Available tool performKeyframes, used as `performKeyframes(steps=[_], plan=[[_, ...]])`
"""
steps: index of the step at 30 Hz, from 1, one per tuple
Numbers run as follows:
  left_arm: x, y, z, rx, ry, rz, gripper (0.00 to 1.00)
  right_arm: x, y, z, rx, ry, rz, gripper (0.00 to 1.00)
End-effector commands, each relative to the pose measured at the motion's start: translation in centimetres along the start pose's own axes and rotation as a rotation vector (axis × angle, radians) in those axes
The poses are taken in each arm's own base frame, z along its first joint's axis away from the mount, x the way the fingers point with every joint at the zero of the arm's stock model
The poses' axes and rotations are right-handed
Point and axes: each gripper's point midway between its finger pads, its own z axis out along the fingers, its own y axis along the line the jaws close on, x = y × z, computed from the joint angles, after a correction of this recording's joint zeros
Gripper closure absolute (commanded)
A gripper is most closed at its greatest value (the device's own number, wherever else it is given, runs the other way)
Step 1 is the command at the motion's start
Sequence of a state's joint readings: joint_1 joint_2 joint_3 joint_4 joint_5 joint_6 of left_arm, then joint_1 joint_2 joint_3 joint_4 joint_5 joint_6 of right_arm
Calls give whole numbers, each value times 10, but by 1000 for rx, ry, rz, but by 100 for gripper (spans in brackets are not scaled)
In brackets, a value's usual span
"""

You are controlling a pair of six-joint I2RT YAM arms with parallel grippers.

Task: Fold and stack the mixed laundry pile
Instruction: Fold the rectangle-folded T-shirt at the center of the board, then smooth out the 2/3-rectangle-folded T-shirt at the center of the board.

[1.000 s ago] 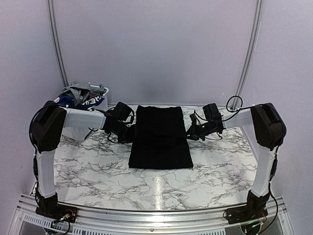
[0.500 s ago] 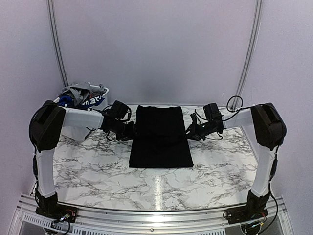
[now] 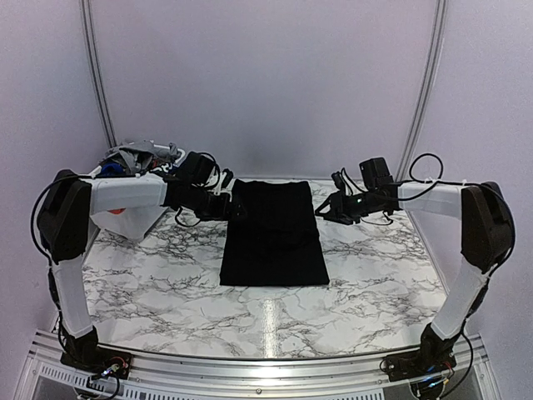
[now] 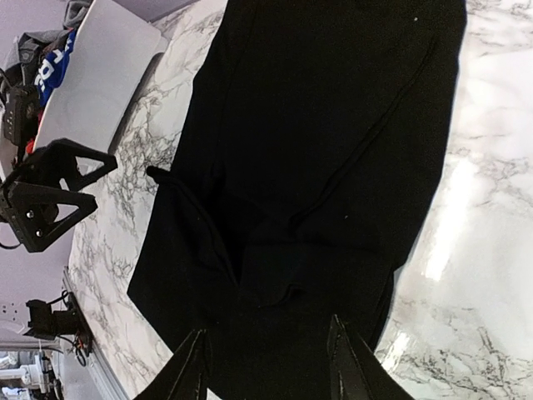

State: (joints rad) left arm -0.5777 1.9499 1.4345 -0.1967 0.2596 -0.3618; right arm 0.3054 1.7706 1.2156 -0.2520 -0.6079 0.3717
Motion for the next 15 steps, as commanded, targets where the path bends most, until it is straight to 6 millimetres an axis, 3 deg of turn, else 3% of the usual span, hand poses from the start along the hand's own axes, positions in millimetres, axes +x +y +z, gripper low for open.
performKeyframes(steps=[1,7,15], plan=[[9,-23,1,67,92,289,13,37,8,3,-41,99,14,57],[13,-54,13,115,98,628,14,71,16,10,-56,157,44,59],[26,-81,50,160,151,857,19,87,13,10,-59,173,110,64]])
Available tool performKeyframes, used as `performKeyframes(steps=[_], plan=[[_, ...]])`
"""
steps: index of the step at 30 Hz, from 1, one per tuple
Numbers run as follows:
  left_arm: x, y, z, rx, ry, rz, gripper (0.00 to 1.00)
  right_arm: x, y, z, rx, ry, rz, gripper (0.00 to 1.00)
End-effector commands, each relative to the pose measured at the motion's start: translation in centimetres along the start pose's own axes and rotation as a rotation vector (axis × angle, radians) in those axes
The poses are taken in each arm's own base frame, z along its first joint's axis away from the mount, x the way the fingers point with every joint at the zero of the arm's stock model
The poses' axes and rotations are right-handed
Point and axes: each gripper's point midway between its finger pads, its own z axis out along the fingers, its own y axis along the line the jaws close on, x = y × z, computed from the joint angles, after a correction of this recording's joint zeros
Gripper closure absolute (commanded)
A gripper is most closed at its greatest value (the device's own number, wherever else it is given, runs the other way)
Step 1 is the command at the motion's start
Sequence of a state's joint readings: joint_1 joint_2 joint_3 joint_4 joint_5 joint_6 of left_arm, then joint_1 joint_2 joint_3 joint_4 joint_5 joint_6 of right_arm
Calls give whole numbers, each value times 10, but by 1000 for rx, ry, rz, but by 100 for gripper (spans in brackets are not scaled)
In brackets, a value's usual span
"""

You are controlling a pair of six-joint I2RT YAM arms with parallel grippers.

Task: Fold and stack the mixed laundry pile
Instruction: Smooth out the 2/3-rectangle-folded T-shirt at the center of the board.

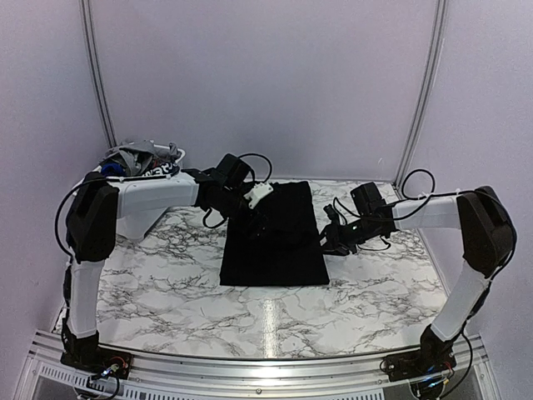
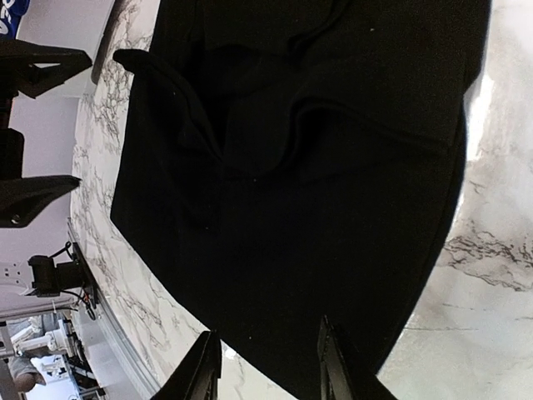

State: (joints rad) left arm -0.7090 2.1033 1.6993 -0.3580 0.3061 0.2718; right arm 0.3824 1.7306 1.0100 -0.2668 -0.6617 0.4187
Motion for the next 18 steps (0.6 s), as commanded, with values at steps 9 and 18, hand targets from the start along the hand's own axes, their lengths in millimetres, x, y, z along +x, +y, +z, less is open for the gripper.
performKeyframes(steps=[9,18], plan=[[21,-14,58,12,158,274,27,11,10,5,-46,-7,41,66],[24,8,67,-91,193,294,64,28,-6,22,-28,33,82,67]])
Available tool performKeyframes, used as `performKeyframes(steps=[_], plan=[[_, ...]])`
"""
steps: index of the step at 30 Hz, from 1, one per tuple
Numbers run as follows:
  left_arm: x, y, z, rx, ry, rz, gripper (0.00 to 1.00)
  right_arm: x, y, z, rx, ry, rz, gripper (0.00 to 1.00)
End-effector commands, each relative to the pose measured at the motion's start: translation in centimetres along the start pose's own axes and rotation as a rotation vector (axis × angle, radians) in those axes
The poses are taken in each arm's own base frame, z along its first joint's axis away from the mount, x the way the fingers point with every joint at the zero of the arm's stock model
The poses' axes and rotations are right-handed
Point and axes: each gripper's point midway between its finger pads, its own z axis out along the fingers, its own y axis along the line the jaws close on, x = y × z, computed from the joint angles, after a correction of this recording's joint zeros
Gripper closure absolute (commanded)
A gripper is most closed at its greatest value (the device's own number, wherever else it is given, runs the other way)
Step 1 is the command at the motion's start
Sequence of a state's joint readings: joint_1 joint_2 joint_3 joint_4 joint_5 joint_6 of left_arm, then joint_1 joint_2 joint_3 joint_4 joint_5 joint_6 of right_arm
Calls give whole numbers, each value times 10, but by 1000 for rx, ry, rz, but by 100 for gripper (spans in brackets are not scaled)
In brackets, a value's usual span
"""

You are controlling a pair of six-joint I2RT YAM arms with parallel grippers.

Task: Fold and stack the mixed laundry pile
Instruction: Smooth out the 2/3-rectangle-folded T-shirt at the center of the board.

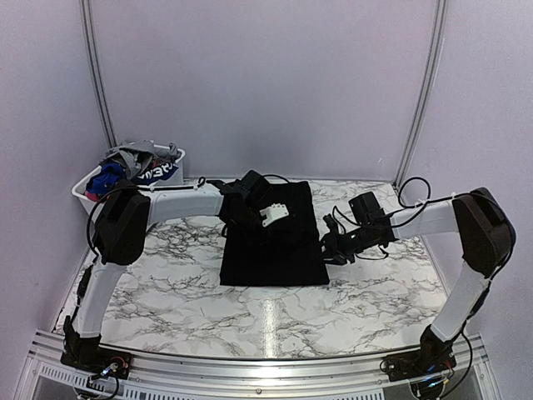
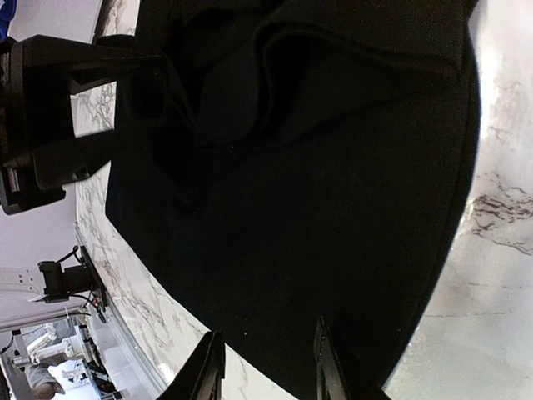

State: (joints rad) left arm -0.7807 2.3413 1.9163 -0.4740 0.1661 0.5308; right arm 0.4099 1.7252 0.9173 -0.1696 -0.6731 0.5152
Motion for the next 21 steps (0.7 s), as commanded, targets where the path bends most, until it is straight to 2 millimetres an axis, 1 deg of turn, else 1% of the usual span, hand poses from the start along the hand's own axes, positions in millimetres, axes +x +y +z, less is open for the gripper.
performKeyframes(steps=[1,3,5,6,10,12,13,14,15,16,17,19,21], plan=[[-2,16,-2,-65,16,-8,71,7,-6,11,-2,20,14,67],[-12,22,-7,-75,-24,-42,79,11,-11,13,14,28,21,67],[-22,31,-12,-90,-65,-83,83,14,-17,14,34,32,28,68],[-25,36,-13,-95,-82,-101,86,15,-19,14,44,33,30,68],[-24,52,-9,-144,-82,-145,100,22,-27,15,65,39,50,68],[-19,60,-7,-165,-75,-174,100,24,-28,15,67,39,54,68],[-19,59,-8,-151,-81,-183,100,24,-27,15,66,38,54,68],[-20,56,-9,-120,-93,-186,93,24,-28,15,68,38,55,68],[-23,51,-12,-85,-112,-179,73,24,-28,15,69,38,57,68],[-25,44,-14,-45,-129,-165,57,23,-28,15,68,38,56,68],[-26,35,-16,-4,-139,-149,48,23,-28,15,69,38,56,68],[-28,19,-21,72,-166,-114,41,22,-28,16,68,39,55,68],[-29,7,-23,130,-183,-92,39,22,-28,17,69,42,59,68]])
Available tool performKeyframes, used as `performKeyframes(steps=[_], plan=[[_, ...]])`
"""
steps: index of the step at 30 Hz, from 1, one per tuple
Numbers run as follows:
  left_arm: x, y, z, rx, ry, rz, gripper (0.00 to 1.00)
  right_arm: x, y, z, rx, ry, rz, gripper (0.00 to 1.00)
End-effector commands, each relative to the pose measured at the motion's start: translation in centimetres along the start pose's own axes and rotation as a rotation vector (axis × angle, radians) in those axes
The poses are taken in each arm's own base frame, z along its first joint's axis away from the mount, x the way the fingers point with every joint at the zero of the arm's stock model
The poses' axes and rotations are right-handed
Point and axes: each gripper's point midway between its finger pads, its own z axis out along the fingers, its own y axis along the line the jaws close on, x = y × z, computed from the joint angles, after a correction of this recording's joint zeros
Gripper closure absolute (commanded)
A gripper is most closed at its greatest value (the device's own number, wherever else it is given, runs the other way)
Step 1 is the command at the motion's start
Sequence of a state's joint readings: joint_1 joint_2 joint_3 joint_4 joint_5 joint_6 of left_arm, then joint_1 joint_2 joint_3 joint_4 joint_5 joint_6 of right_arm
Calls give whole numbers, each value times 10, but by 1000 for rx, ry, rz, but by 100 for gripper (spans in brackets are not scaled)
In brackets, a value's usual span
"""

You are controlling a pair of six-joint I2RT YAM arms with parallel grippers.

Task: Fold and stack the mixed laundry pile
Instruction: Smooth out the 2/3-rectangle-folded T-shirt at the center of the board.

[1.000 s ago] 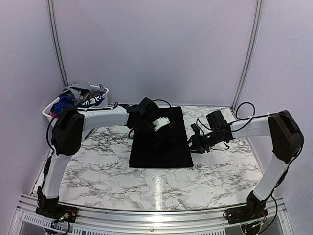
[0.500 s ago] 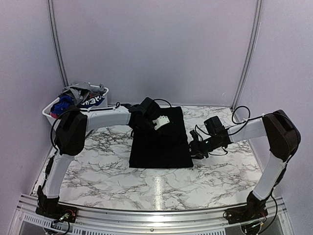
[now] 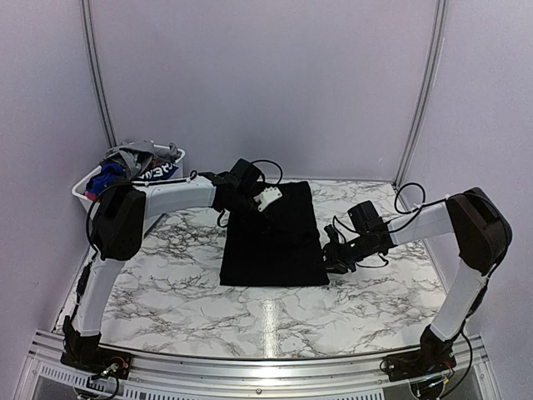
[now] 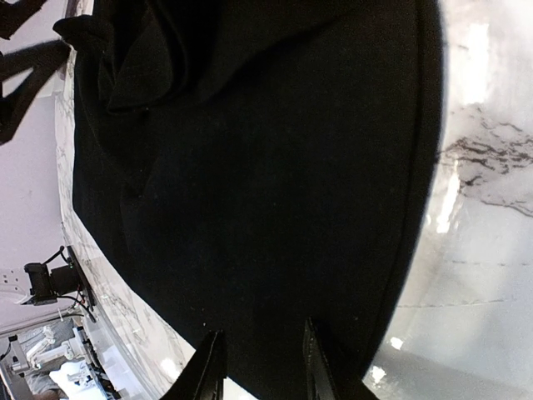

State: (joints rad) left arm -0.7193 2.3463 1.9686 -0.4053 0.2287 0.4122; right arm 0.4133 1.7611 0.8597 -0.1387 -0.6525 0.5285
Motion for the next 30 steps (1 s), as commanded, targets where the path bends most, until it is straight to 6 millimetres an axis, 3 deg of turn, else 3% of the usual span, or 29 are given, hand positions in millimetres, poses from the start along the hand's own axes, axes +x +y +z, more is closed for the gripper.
performKeyframes(steps=[1,5,17,23,27,30], plan=[[-4,-38,-9,194,-52,48,38,3,-4,5,26,8,9,68],[4,-47,0,250,-34,60,36,4,-5,6,26,11,12,68],[25,-42,29,241,16,85,35,5,-6,6,39,25,20,68],[16,-33,27,207,3,62,60,8,-12,8,55,33,25,68],[7,-21,20,179,-24,29,66,11,-15,9,59,37,29,68],[3,-8,16,147,-40,0,80,15,-18,10,63,42,35,68]])
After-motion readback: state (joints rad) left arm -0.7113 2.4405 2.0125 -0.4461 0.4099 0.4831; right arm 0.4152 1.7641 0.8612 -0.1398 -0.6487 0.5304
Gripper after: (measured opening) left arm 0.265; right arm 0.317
